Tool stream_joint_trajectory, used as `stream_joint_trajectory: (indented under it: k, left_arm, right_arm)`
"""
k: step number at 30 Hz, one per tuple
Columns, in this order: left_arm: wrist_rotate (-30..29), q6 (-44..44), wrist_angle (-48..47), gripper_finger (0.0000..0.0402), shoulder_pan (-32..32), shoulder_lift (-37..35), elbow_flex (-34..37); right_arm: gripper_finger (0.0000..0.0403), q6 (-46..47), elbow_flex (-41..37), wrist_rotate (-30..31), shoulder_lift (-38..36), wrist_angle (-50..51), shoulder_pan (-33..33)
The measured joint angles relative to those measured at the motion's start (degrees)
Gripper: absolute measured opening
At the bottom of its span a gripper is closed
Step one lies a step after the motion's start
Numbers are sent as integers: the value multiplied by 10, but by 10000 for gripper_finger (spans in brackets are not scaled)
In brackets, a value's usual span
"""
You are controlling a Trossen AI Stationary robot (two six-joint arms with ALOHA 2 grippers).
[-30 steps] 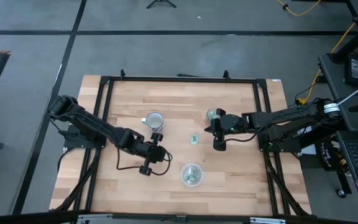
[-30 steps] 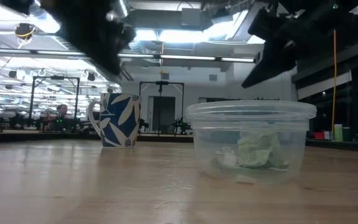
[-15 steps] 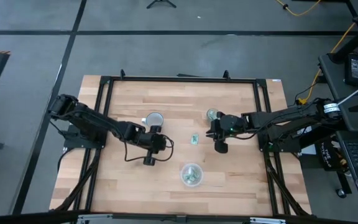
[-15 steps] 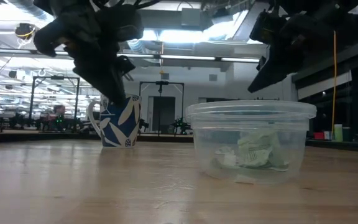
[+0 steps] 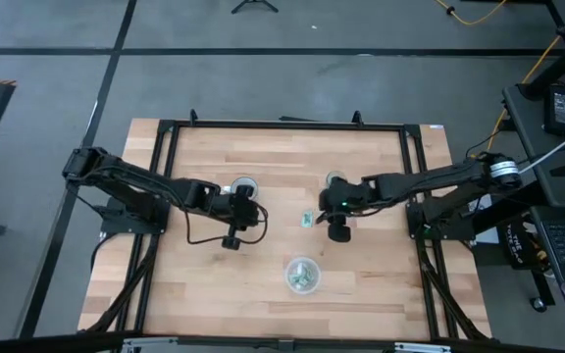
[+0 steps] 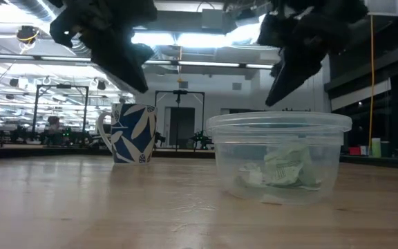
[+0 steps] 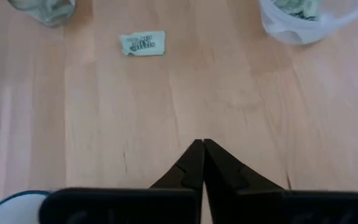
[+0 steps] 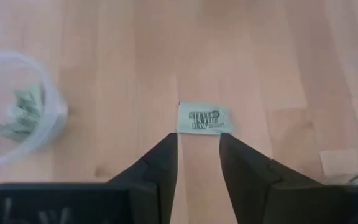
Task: Pick and place Stevia / Truvia into bins
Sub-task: Put the white stevia packet into the transparent container
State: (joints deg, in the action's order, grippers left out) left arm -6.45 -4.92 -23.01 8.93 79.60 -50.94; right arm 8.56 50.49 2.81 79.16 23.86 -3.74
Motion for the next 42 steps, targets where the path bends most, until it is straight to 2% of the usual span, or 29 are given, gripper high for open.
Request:
stream_joint_trajectory:
  k: [4,8,10,18,22,25,32,42]
  left_arm:
    - [0,-23,-8,2,-11,-23,0]
    - [-1,-23,-6,1,-28,-39,5]
    - [-1,-23,-3,2,-33,-51,28]
    - [-1,11,119,2,-43,-127,159]
    - [-1,11,155,1,-42,-162,195]
    - [-1,9,166,2,-42,-176,216]
    - [-1,7,213,1,-42,-181,258]
    - [2,17,216,2,-41,-180,262]
  right_arm:
    - [123,-52,40,-15,60,35,13]
    - [123,-63,70,-16,107,52,30]
    - [123,-82,81,-18,125,58,36]
    - [123,-122,120,-50,198,72,78]
    - [123,-123,127,-88,234,72,98]
    - [123,-132,127,-92,258,70,107]
    - [123,-132,127,-129,279,53,108]
    - [123,-116,127,-155,279,22,109]
